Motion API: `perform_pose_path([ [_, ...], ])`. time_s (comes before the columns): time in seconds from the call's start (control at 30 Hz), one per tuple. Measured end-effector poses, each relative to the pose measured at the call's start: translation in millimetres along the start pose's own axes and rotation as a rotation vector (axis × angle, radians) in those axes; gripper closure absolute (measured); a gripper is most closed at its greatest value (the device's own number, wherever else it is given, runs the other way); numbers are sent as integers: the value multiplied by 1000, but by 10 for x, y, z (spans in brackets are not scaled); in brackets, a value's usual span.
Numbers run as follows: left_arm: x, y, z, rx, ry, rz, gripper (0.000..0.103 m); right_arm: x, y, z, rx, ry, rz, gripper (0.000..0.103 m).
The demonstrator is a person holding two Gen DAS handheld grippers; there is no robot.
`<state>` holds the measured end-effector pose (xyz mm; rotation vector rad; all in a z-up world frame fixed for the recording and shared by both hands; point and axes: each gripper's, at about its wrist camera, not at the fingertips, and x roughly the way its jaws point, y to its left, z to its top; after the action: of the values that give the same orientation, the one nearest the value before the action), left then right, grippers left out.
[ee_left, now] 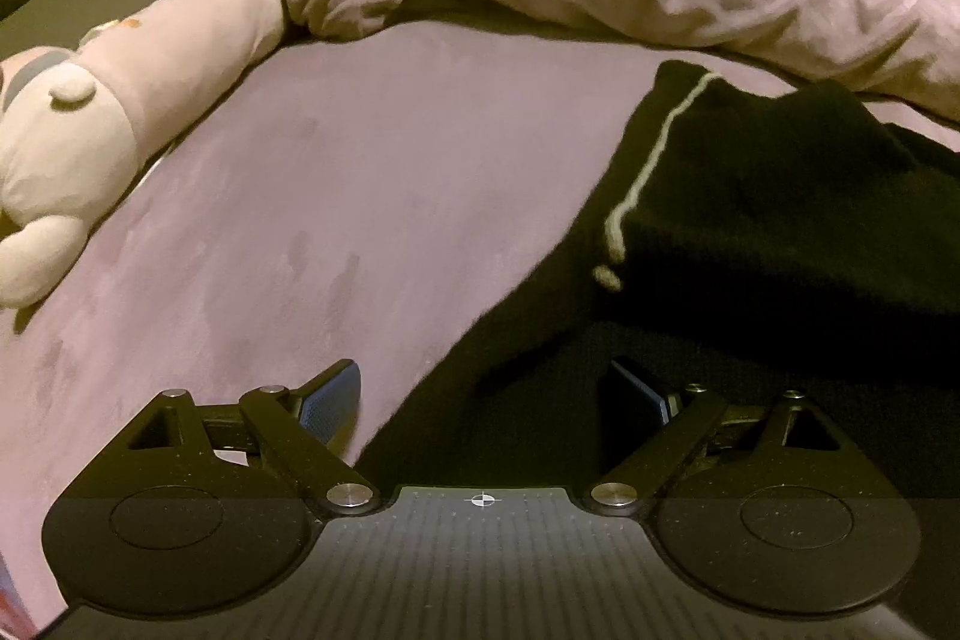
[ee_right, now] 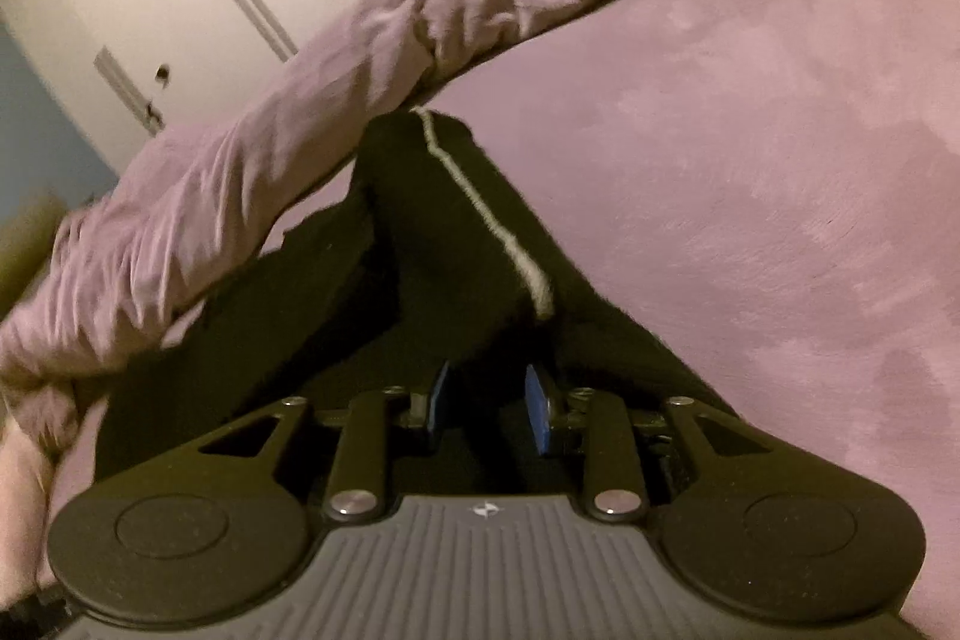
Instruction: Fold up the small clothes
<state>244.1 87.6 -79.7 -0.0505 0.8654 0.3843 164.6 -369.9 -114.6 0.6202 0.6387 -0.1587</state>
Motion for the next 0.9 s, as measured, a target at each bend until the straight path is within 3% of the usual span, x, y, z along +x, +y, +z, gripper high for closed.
perform_pose_path([
  [0.23, -166, 4, -104, 4, 18, -29, 10, -299, 24, -104, -51, 17, 8, 76],
  [0.5, -430, 30, -305, 22, 37, -72, 10, -756, 94, -380, -178, 48, -14, 68],
  [0.9, -994, 213, -859, 49, 72, -157, 9, -1525, 178, -944, -247, 76, -5, 57],
])
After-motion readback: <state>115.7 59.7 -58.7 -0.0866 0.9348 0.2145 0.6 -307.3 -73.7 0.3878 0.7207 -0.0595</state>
